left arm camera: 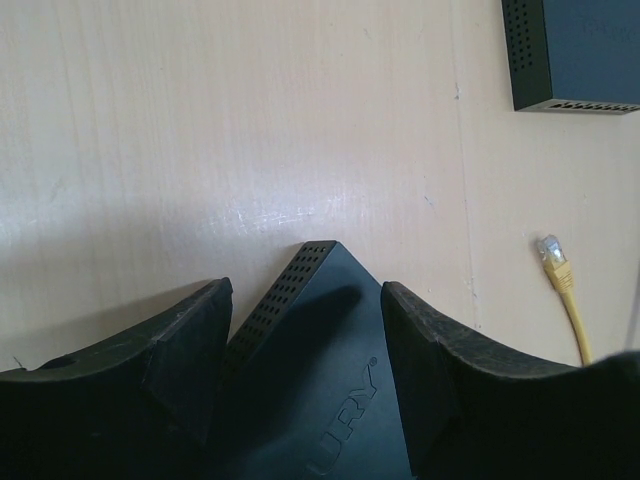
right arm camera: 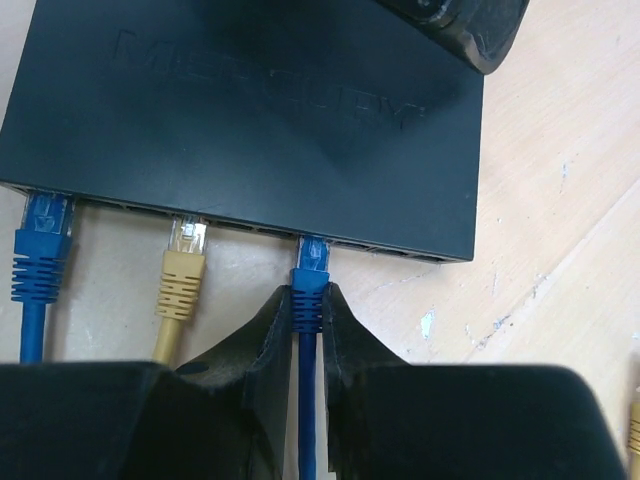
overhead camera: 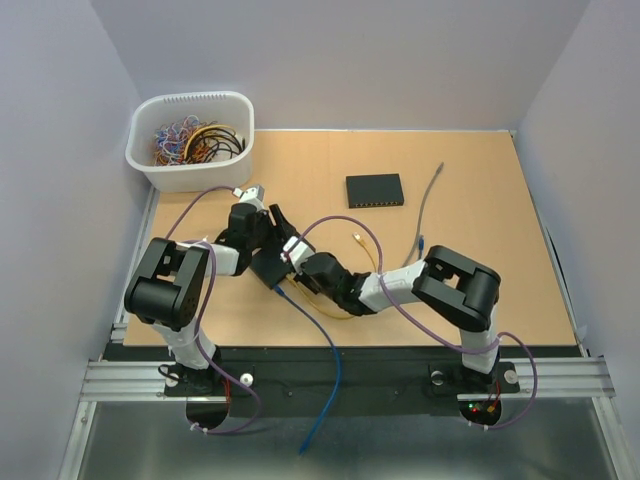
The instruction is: Insert the plug into the switch port
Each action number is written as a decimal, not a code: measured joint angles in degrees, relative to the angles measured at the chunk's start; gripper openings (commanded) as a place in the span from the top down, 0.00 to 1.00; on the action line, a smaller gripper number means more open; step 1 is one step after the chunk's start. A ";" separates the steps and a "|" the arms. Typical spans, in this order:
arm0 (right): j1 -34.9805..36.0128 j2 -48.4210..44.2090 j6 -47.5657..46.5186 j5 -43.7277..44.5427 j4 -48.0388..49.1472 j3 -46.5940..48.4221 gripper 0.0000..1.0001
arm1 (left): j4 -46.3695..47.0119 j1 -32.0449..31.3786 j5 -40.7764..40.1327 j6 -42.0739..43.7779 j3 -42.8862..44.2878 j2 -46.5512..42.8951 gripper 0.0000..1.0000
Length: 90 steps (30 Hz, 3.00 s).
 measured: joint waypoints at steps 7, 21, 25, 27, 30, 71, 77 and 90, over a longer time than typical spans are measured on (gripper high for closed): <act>1.73 1.18 -2.14 4.28 1.51 0.26 1.00 | 2.23 0.02 -0.07 -0.37 -1.01 0.02 0.30; 1.31 1.77 2.03 6.32 2.95 0.13 1.00 | 9.27 0.15 -0.57 -1.64 -4.28 0.46 0.30; -1.42 -0.24 3.87 1.55 4.94 -2.95 1.00 | 10.60 0.15 0.59 -2.86 -4.98 0.46 0.30; -3.02 -1.01 4.57 -1.03 5.20 -3.89 1.00 | 10.97 0.15 0.96 -3.37 -5.49 0.46 0.30; -4.00 -1.38 5.27 -3.96 5.20 -4.24 0.99 | 12.28 0.15 1.27 -3.80 -6.32 0.46 0.30; -6.54 3.65 5.44 -7.45 -0.79 5.49 0.99 | 15.93 3.28 -1.51 -3.41 -5.66 2.60 0.30; -6.34 3.21 6.05 -6.32 -0.48 4.74 0.61 | 12.59 3.56 0.39 -3.63 -3.96 2.67 0.31; -5.64 -1.22 7.89 -2.86 -2.25 1.44 0.28 | 3.30 2.80 3.34 -8.61 -1.46 0.61 0.30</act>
